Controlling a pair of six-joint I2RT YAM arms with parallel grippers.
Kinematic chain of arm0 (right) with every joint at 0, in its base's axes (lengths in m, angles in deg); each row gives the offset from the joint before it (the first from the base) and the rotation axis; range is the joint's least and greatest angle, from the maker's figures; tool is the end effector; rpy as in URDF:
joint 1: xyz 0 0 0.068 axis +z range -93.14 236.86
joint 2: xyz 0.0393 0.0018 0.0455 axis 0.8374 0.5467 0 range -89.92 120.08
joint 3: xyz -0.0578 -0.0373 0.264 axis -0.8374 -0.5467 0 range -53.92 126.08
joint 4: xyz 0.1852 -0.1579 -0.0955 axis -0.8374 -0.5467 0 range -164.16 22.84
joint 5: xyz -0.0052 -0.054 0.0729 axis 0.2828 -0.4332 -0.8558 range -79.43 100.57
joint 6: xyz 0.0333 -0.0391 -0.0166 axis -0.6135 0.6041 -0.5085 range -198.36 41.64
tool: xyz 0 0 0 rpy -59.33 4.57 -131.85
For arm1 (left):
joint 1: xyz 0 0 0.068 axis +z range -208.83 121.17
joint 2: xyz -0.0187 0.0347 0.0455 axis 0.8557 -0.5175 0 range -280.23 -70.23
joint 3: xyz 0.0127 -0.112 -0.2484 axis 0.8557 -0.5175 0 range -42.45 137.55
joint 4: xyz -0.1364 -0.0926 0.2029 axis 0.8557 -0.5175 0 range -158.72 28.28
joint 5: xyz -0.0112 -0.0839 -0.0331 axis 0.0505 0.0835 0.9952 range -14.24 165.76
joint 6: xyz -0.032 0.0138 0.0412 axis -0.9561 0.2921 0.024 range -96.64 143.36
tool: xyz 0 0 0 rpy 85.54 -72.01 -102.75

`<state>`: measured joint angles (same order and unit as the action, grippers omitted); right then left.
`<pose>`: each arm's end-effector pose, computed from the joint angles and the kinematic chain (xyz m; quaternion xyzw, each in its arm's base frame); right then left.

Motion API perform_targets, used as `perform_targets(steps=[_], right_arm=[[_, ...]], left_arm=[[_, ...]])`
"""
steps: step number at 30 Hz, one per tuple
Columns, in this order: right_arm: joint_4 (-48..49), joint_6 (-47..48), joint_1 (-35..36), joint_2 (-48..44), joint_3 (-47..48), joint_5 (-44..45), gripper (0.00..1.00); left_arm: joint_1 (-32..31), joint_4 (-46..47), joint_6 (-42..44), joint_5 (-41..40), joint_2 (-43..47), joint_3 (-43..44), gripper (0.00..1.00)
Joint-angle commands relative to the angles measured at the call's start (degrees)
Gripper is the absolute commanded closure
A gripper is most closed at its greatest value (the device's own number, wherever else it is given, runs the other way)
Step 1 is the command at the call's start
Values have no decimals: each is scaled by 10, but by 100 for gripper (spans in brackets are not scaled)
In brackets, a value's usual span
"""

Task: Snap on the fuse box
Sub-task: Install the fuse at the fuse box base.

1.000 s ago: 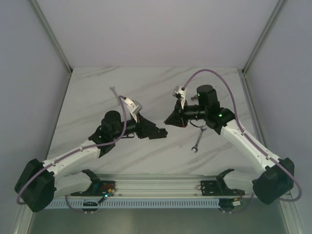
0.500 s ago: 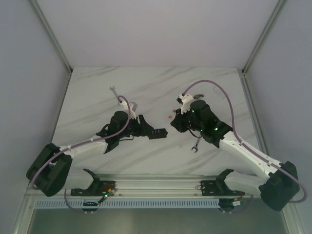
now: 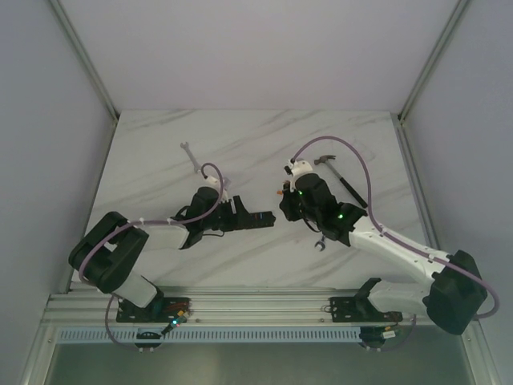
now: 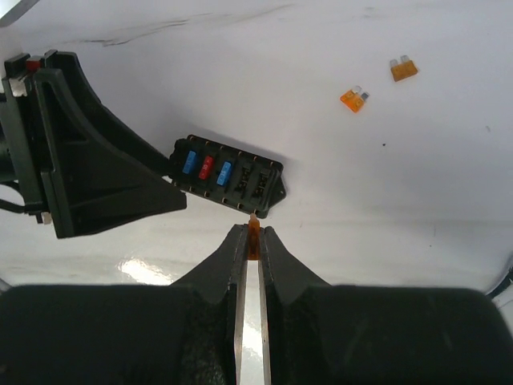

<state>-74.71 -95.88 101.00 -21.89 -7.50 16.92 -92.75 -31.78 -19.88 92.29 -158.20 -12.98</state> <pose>0.1940 0.1828 0.2705 -0.1710 0.8444 0.2181 0.4585 0.2307 -0.1672 0.1480 0.0040 0.8539 -0.4118 0.3181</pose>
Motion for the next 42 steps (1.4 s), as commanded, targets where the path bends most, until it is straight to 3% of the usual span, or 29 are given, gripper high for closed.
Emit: perform_targets(steps=[1, 12, 22, 30, 42], right_arm=[[7, -19, 15, 8, 9, 53, 100], [-32, -7, 46, 61, 49, 74, 100], [-37, 40, 66, 112, 68, 58, 100], [-45, 54, 103, 163, 104, 92, 100], [-44, 104, 130, 226, 133, 82, 100]], left_arm=[[-14, 73, -42, 37, -16, -18, 29], [-80, 182, -101, 28, -55, -30, 28], [-51, 110, -70, -14, 52, -92, 26], [18, 91, -49, 23, 87, -110, 44], [30, 128, -124, 50, 25, -107, 54]])
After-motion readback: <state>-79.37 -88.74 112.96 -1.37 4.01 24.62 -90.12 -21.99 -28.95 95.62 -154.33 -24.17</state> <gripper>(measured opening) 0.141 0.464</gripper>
